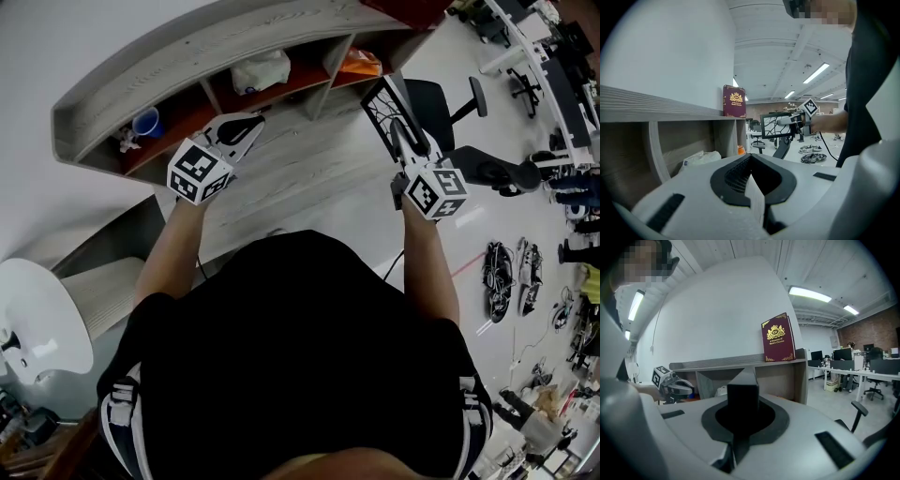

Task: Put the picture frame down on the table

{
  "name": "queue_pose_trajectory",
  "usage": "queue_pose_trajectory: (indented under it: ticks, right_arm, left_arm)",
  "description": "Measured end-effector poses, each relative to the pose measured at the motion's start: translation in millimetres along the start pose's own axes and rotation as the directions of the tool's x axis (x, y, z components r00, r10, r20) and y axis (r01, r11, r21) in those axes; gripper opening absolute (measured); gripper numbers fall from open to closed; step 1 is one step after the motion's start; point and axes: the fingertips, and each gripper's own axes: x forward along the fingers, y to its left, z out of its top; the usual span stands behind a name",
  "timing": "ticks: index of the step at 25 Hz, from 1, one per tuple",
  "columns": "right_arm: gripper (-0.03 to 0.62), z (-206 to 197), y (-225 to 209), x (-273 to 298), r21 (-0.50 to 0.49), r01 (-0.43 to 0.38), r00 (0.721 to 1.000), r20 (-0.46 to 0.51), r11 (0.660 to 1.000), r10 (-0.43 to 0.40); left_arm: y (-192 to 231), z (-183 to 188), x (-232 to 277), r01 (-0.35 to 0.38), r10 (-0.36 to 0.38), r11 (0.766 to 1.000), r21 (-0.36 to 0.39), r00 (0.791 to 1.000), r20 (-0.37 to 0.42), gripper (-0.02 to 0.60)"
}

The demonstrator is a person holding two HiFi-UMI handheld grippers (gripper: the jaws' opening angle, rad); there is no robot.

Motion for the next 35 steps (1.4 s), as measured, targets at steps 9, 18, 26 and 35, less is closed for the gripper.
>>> queue_pose_trajectory:
  ticks: [9,18,26,35]
  right_arm:
    - [0.015,-6.5,5.7,0.8,0.003,0.030,1.000,-0.005,1.000,-0.030]
    - [0.017,-17.2,2.3,-11.5,0.014,0.057,0.998,-0.019,0.998,-0.056]
    - [0.017,-23.6,-22.9,-12.3,0.036,0.055,0.998,-0.016,0.998,-0.055]
    - [0.015,-26.9,-54.9,10.4,0.043,0.001,0.999,-0.039,0.999,0.000]
  left_arm:
    - [-5.9,-6.0,1.0,0.045,-0.045,0.999,0.022,0.999,-0.002,0.018]
    - [-20.2,-9.5,8.3,0.092,-0.092,0.996,0.019,0.996,0.000,0.018]
    - [-27.5,-4.8,27.8,0.103,-0.102,0.994,0.046,0.994,-0.033,0.017]
    - [-28.1,-3.1,56.6,0.084,-0.082,0.996,0.022,0.995,-0.058,0.017]
